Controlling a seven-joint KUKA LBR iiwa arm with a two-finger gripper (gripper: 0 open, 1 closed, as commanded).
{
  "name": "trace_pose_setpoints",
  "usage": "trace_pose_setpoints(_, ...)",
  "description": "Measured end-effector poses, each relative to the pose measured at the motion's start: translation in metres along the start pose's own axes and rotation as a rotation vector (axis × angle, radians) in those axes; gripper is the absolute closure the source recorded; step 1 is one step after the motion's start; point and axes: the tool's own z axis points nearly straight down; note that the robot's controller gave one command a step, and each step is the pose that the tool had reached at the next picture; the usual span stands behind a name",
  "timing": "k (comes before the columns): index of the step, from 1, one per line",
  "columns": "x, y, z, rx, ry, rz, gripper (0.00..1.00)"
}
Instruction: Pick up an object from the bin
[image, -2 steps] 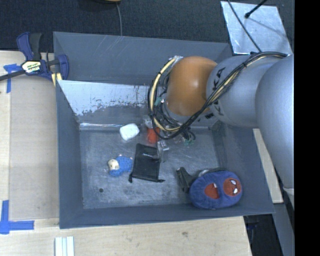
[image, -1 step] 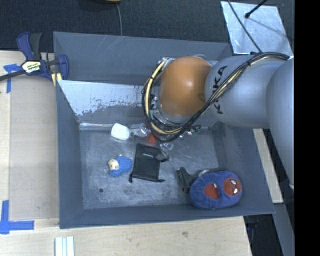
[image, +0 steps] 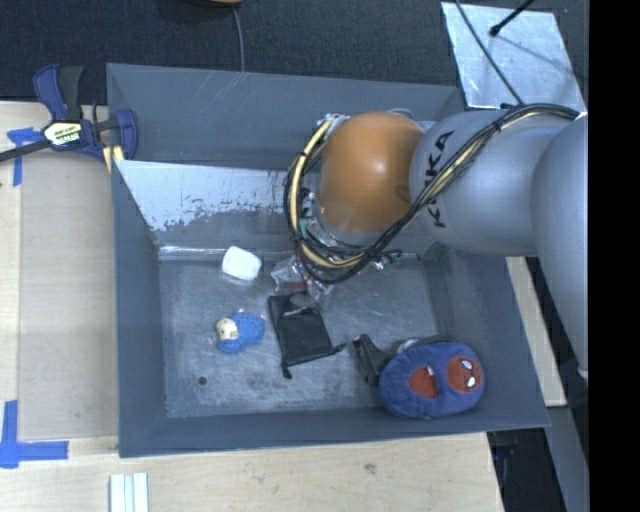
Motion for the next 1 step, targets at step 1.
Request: trace_pose_setpoints(1,-0.0027,-0.0025,-0.0846,0.005,-0.002,0.004,1.00)
